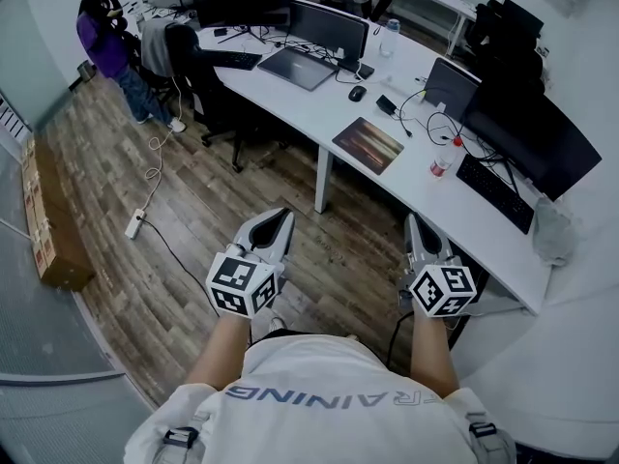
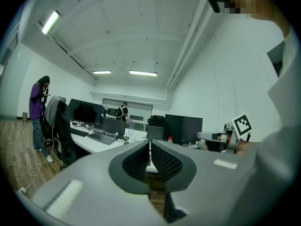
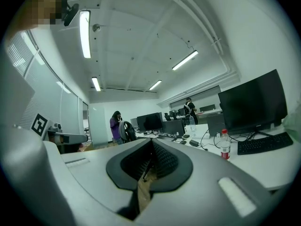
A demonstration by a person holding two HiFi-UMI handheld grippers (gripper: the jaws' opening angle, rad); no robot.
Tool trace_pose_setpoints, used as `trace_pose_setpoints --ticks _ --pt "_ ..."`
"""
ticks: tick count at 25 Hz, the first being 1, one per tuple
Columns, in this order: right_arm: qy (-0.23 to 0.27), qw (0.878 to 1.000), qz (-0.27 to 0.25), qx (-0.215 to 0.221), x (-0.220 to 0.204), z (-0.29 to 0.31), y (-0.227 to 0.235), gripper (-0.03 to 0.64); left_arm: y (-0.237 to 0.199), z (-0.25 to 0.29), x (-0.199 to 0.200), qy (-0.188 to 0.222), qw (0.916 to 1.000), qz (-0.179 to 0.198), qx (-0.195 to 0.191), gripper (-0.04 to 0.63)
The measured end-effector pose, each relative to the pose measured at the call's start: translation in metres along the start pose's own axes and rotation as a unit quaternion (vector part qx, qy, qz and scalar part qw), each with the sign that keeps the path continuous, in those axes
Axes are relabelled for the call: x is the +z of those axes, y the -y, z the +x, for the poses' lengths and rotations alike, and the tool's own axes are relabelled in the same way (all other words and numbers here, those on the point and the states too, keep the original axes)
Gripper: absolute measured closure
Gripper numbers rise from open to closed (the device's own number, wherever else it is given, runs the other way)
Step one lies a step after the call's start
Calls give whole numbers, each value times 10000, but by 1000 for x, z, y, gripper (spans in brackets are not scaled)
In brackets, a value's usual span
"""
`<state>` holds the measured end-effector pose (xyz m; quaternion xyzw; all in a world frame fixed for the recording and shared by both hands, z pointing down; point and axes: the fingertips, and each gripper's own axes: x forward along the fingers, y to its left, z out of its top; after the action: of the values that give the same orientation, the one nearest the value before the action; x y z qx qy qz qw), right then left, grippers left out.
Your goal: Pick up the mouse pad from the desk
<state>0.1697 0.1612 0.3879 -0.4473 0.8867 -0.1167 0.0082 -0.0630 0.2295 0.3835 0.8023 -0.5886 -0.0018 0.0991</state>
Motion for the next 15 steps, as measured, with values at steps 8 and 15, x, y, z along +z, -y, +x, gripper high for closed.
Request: trace_pose_setpoints --ticks 8,15 --pt "-147 9999 22 38 -11 28 -37 603 -42 -17 1 -37 10000 -54 -5 595" --pt "-290 9992 -235 143 -23 53 -83 603 -87 -35 -8 62 10000 -55 52 595"
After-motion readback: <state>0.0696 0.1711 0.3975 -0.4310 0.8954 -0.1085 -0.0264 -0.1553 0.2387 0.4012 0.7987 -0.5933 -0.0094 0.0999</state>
